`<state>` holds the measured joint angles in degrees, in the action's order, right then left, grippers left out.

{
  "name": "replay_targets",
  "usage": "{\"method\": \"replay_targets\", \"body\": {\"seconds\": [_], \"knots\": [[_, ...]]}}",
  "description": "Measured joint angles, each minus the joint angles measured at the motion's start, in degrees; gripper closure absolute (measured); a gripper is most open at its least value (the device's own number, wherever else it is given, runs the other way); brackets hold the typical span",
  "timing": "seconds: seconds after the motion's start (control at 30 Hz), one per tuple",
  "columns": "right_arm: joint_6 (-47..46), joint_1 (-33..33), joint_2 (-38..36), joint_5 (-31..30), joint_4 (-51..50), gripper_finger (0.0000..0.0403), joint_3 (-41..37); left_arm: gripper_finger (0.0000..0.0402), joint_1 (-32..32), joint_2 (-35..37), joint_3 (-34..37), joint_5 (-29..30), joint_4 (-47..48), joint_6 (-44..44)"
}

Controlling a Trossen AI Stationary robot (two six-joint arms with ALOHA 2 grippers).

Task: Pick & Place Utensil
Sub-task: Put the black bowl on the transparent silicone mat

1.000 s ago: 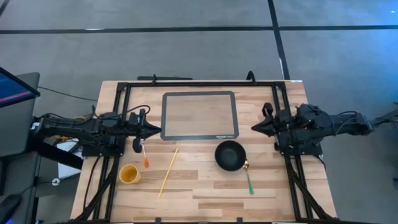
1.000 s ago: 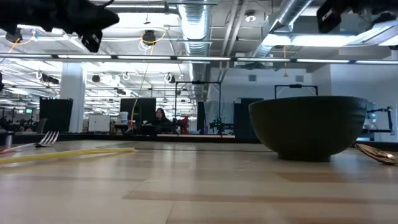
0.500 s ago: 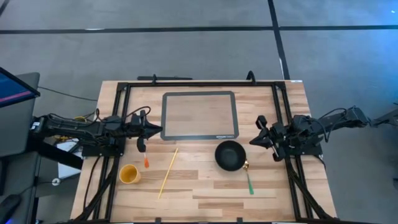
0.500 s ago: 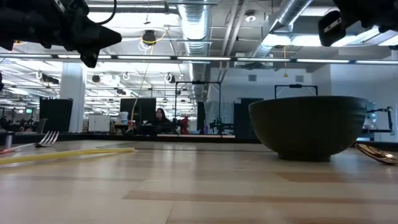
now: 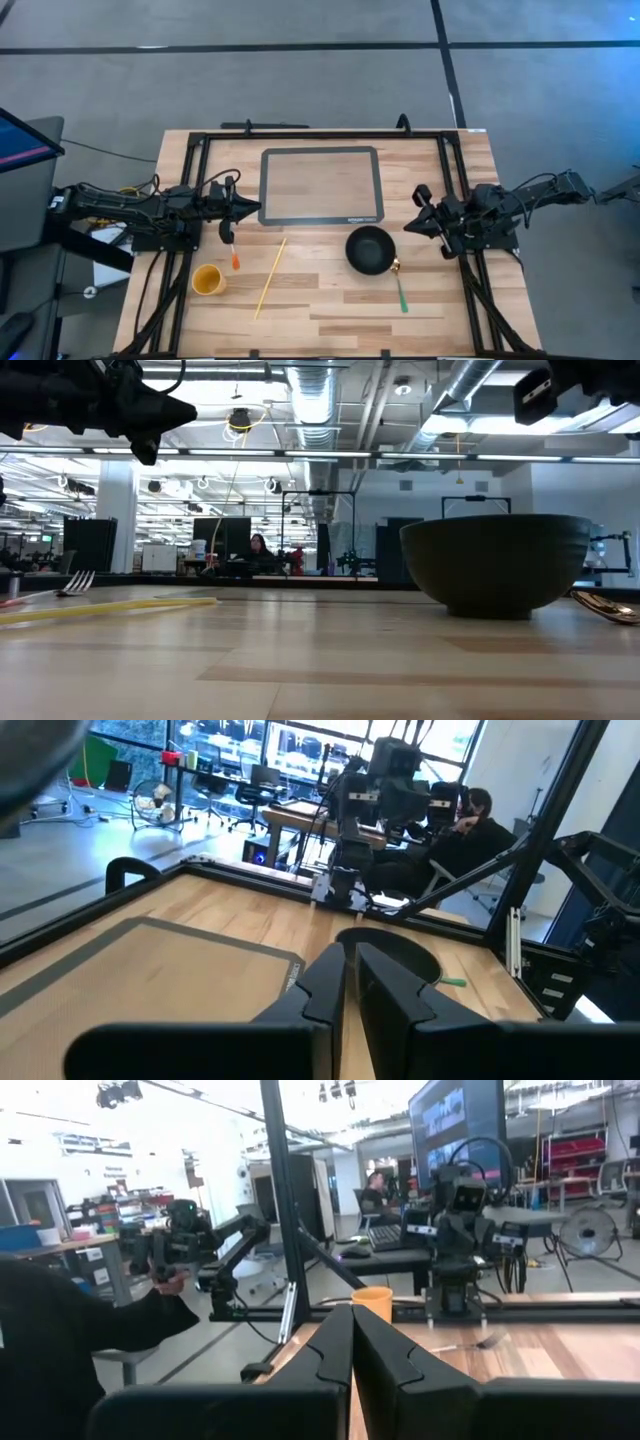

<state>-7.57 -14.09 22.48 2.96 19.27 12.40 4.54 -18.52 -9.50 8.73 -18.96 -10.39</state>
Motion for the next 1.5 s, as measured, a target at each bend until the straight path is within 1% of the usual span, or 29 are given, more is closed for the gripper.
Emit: {"method": "replay_targets", "body": {"seconds": [0.1, 0.2, 0.3, 0.43, 0.5, 0.57, 0.67, 0.83, 0.93, 1.03, 1.13, 1.27, 1.4, 1.5], "knots": [[1.88, 0.69, 0.0, -1.46, 0.5, 0.0403, 0.0, 0.0372, 0.0, -0.31, 0.0, -0.34, -0.36, -0.02], [8.61, 1.83, 0.0, -6.78, 0.65, 0.0403, 0.0, 0.0372, 0.0, -0.55, 0.0, -0.83, -1.73, -0.02], [10.83, 2.85, 0.89, -10.59, 0.8, 0.0403, 0.03, 0.0372, 0.0, -1.06, -0.02, -0.83, -2.65, -0.02], [10.11, 4.21, 3.6, -10.96, 2.3, 0.0401, 0.02, 0.0372, 0.0, -2.01, -0.04, -0.86, -3.62, -0.02], [10.08, 4.77, 5.01, -10.72, 3.69, 0.0392, 0.04, 0.037, -0.02, -2.79, -0.04, -1.46, -3.79, -0.02], [8.85, 5.15, 6.62, -10.49, 4.12, 0.0373, 0.07, 0.0363, -0.02, -3.69, -0.04, -2.68, -3.88, -0.02], [7.74, 5.27, 9.16, -10.47, 3.82, 0.0333, 0.07, 0.0344, 0.0, -5.23, -0.04, -3.24, -5.44, 0.01], [9.64, 5.27, 11.59, -13.05, 3.95, 0.0265, 0.07, 0.0298, -0.02, -7.64, -0.09, -3.16, -8.17, 2.64], [9.52, 5.27, 12.36, -13.57, 3.6, 0.0233, 0.07, 0.0268, -0.02, -8.52, -0.72, -2.86, -8.13, 4.26], [7.78, 5.27, 13.69, -13.57, 2.82, 0.0212, 0.07, 0.0242, -0.02, -9.31, -1.39, -2.86, -8.22, 5.46], [3.72, 5.27, 15.85, -13.61, 0.2, 0.0202, 0.07, 0.0227, -0.02, -10.42, -1.68, -2.81, -8.22, 5.64], [-3.3, 5.27, 19.47, -13.68, -3.46, 0.0201, 0.07, 0.0222, -0.11, -11.93, -1.7, -2.42, -8.12, 5.64], [-6.55, 5.26, 23.81, -14.79, -5.47, 0.0209, 0.07, 0.0222, -0.11, -13.24, -1.7, -0.12, -8.11, 5.64], [-9.45, 5.51, 27.81, -15.04, -6.94, 0.0214, 0.07, 0.0222, -0.11, -13.69, -1.7, 0.26, -8.12, 5.64]]}}
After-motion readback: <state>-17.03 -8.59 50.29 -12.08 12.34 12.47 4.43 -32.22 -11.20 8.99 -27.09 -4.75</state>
